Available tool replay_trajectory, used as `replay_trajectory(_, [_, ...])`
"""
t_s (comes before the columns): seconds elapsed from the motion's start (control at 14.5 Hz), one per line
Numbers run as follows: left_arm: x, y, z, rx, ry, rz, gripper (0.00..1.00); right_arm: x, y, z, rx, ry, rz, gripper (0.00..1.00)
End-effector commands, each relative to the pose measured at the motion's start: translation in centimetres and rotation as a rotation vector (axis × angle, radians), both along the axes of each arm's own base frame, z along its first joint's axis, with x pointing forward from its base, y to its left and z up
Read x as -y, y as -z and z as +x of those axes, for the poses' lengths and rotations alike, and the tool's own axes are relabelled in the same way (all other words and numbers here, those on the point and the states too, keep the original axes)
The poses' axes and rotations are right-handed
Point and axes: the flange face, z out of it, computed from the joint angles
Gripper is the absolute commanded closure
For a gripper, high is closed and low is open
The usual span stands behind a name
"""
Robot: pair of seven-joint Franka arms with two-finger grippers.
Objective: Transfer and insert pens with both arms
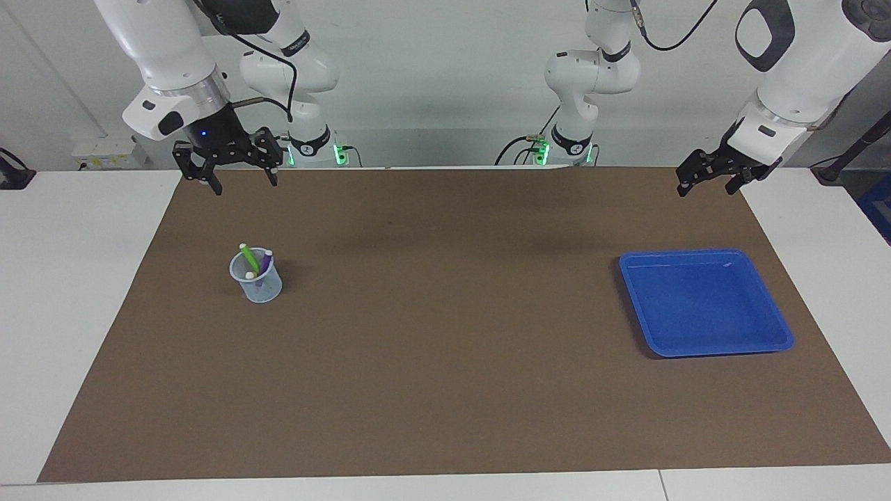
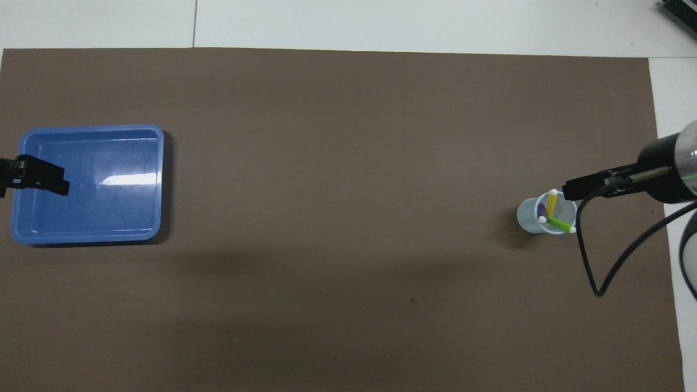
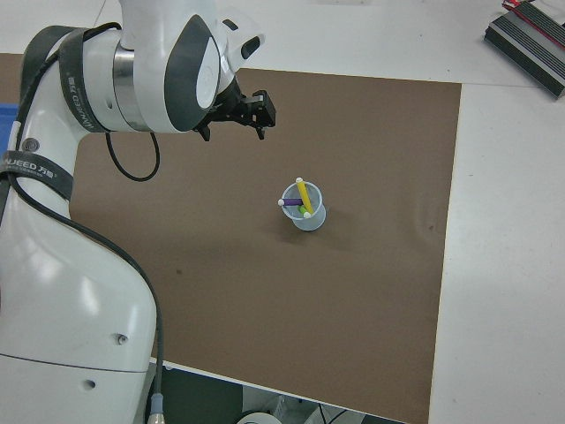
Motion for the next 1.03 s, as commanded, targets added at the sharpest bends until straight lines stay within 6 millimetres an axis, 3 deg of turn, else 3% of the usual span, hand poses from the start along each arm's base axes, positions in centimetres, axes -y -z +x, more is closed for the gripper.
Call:
replay_trajectory(0.0, [0.0,-0.3,-0.1,0.012,-0.001,0.019,0.00,1.1,0.1,-0.2,0.012,0.016,-0.068,0.00])
replay_trajectory(0.21, [0.0,-0.3,-0.1,0.012,-0.001,0.019,0.00,3.2,0.8,0.1,0.003,0.063,-0.056,0.00])
replay_trajectory(0.96, [0.2,-0.3,-0.1,0.012,0.002,0.019,0.00,1.3,2.6,0.6,-0.026,0.087,-0.041,0.00])
